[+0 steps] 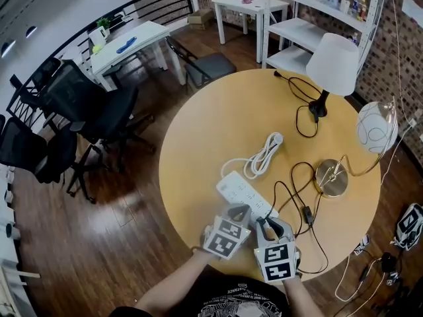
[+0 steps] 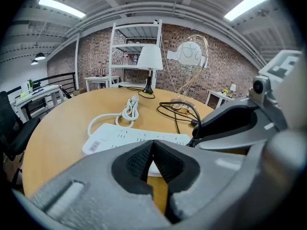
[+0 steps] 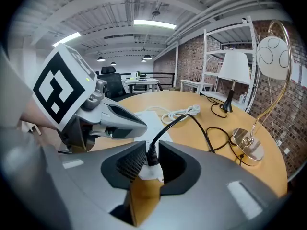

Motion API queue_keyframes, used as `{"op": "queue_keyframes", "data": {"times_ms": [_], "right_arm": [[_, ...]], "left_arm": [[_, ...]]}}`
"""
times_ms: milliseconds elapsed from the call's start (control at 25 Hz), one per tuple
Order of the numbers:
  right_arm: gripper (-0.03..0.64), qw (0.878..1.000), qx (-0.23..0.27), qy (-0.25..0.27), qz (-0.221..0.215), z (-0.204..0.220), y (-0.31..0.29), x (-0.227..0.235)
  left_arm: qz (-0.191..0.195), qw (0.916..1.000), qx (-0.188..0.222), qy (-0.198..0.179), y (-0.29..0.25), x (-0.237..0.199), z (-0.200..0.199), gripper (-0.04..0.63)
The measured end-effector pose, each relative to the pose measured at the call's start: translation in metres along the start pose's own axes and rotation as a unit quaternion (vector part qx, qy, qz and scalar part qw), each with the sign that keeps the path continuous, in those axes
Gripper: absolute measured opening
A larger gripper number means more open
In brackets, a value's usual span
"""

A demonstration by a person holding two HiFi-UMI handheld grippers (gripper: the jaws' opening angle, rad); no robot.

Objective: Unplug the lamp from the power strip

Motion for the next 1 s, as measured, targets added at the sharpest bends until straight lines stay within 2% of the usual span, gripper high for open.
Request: {"op": "queue_keyframes", "data": {"times_ms": [200, 400, 560, 720, 1000], "right_arm": [[0.091, 1.0, -0.015, 0.003, -0.004, 0.003, -0.009, 0.002], [0.089, 0.999, -0.029, 0.014, -0.005, 0.006, -0.015, 0.001], [0.081, 0.999, -0.034, 0.018, -0.002, 0.007, -0.018, 0.003], [0.063, 0.999, -0.042, 0.027, 0.002, 0.009, -0.021, 0.003], [0.054, 0.999, -0.047, 0.026, -0.002, 0.008, -0.022, 0.002]], "left_arm": [[0.013, 0.9998, -0.015, -0.01, -0.009, -0.004, 0.005, 0.002], [0.021, 0.9996, -0.001, -0.02, -0.014, -0.007, 0.004, 0.002], [0.026, 0.9992, -0.024, -0.016, -0.018, -0.009, 0.012, 0.002], [0.032, 0.9973, -0.045, -0.049, -0.02, -0.006, 0.008, 0.002], [0.023, 0.9966, -0.053, -0.059, -0.021, -0.005, 0.008, 0.002]]}}
Point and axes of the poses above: the fingertips, and each gripper's own axes: y backward along the fingers, x to its right, z out of its underside, the point moved 4 cm from there along y, backward along the fingers, and after that the axes turned 7 degrees about -z, right-handed, at the moved point
